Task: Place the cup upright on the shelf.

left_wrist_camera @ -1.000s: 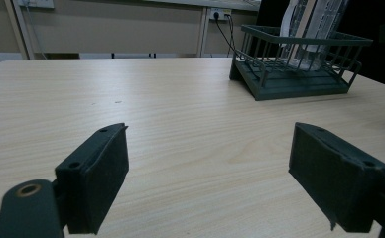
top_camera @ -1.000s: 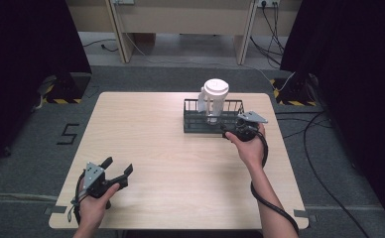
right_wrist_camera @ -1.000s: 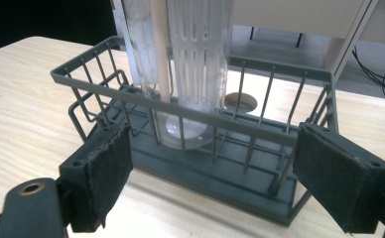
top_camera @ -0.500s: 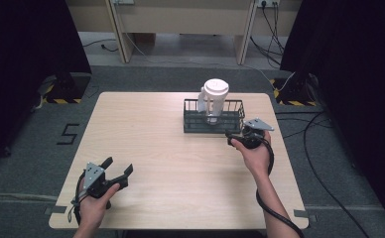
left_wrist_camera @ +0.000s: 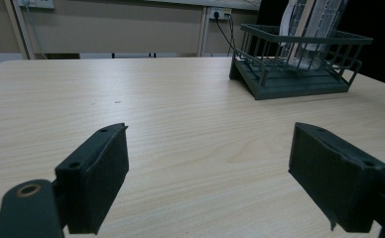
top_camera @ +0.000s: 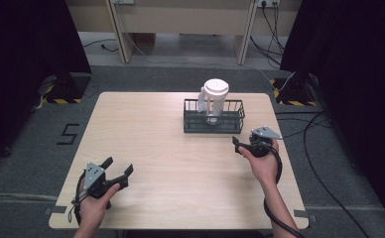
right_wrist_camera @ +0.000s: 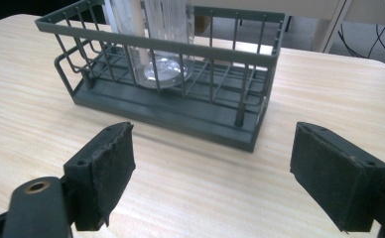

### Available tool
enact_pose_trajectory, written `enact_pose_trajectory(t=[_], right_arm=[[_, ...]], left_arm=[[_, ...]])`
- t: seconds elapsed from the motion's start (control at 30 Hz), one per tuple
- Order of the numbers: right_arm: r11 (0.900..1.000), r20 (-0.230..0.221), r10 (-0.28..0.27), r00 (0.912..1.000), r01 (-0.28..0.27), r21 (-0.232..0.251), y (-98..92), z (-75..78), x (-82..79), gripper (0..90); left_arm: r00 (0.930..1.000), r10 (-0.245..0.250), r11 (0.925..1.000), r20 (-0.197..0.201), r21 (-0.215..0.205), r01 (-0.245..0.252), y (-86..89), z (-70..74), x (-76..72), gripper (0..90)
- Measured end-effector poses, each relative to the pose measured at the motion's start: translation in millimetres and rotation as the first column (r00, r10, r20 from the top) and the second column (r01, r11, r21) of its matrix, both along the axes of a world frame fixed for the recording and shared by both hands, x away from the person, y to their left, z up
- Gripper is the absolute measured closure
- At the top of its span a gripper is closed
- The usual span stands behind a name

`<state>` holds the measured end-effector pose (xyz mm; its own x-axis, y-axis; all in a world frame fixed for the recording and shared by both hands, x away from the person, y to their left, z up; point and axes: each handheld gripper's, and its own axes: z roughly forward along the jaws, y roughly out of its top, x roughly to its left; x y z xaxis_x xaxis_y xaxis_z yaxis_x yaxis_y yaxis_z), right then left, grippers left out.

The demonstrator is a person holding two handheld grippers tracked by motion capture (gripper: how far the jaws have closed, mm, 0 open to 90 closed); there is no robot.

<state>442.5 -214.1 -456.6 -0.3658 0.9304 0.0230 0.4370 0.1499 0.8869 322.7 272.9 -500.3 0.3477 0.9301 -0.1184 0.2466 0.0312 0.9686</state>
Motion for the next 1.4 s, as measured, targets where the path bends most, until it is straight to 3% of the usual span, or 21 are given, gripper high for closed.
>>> enact_pose_trajectory(t=[1.4], right_arm=[[0.999,-0.033,-0.046,0.9984,0.046,-0.014,-40.1,-27.5,-58.4,19.8]], left_arm=[[1.0,0.005,1.0,-0.001,0.005,-0.005,0.0,-0.3,-0.5,15.2]])
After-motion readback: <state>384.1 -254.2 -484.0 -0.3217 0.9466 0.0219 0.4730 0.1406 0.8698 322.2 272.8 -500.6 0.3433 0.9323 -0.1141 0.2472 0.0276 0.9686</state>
